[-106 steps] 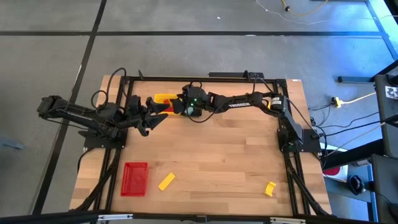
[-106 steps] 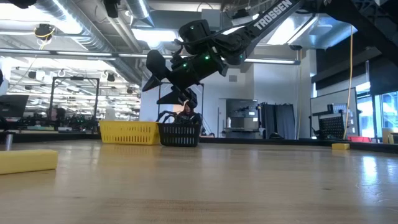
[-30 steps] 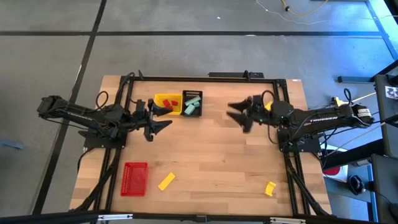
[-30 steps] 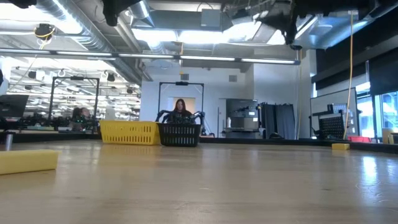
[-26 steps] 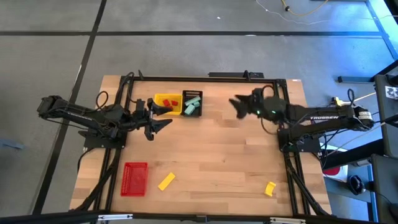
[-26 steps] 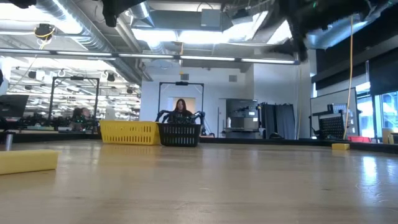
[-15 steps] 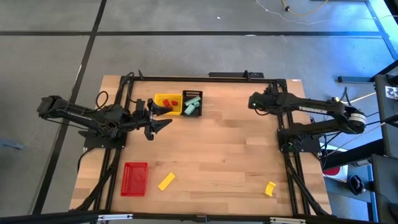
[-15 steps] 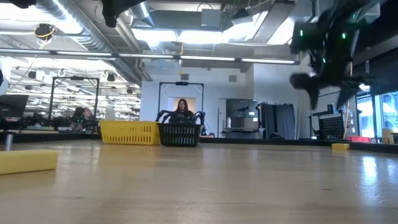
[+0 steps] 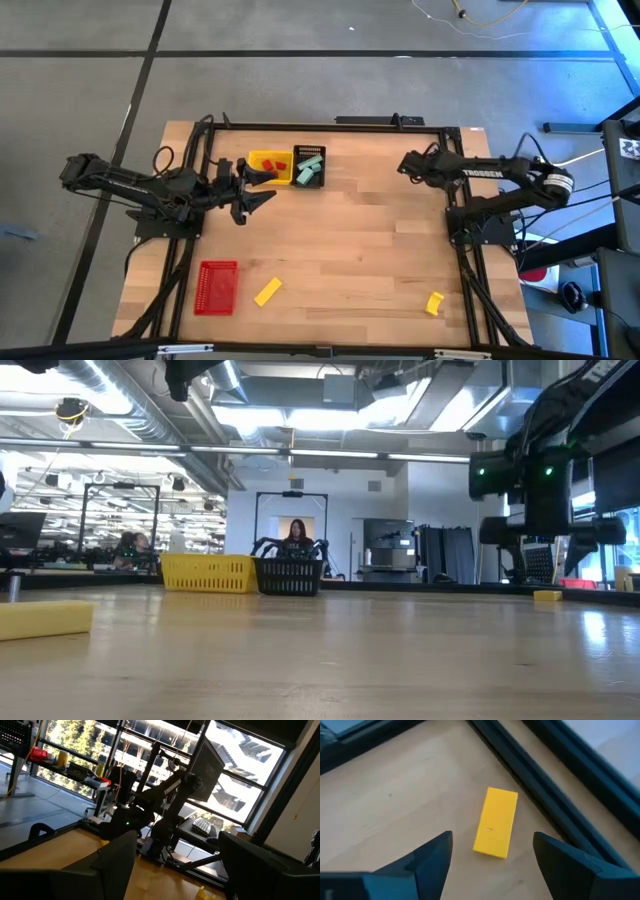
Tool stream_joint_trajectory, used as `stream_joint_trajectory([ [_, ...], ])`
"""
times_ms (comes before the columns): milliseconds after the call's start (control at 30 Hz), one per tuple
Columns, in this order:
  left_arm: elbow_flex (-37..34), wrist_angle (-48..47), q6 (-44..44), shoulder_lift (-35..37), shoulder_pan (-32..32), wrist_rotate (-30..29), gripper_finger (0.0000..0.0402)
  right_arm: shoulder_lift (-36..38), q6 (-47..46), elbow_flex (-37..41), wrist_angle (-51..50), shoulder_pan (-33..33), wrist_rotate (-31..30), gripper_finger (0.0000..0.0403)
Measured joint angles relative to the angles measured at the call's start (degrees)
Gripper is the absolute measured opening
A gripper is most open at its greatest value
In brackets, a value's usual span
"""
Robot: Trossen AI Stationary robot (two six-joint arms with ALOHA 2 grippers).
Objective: Sort & place blocks by color
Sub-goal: Put the top yellow block into the red basket
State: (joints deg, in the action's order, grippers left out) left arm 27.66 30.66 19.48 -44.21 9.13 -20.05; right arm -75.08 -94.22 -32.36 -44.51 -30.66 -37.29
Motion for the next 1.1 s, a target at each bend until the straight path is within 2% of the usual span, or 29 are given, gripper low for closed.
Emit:
stream_joint_trajectory([
  [400, 0.0, 2.4, 0.1, 0.0, 0.0, 0.0, 0.0273, -7.9, 0.0, 0.2, 4.1, -4.3, -0.1, 0.0277],
  [633, 0.0, 2.6, 0.1, 0.0, 0.0, -0.3, 0.0273, -12.5, 0.1, 0.0, 9.8, -4.4, 3.6, 0.0273],
  [767, 0.0, 2.9, 0.1, 0.0, 0.0, -0.3, 0.0273, -13.9, 0.2, -0.1, 10.3, -4.4, 3.6, 0.0239],
  [967, 0.0, 2.9, 0.1, 0.0, 0.0, -0.3, 0.0273, -13.8, 1.9, -0.1, 10.0, -4.4, 4.0, 0.0134],
  [1100, 0.0, 2.9, 0.0, 0.0, 0.0, -0.3, 0.0273, -13.7, 4.5, 0.0, 10.1, -3.5, 4.1, 0.0126],
])
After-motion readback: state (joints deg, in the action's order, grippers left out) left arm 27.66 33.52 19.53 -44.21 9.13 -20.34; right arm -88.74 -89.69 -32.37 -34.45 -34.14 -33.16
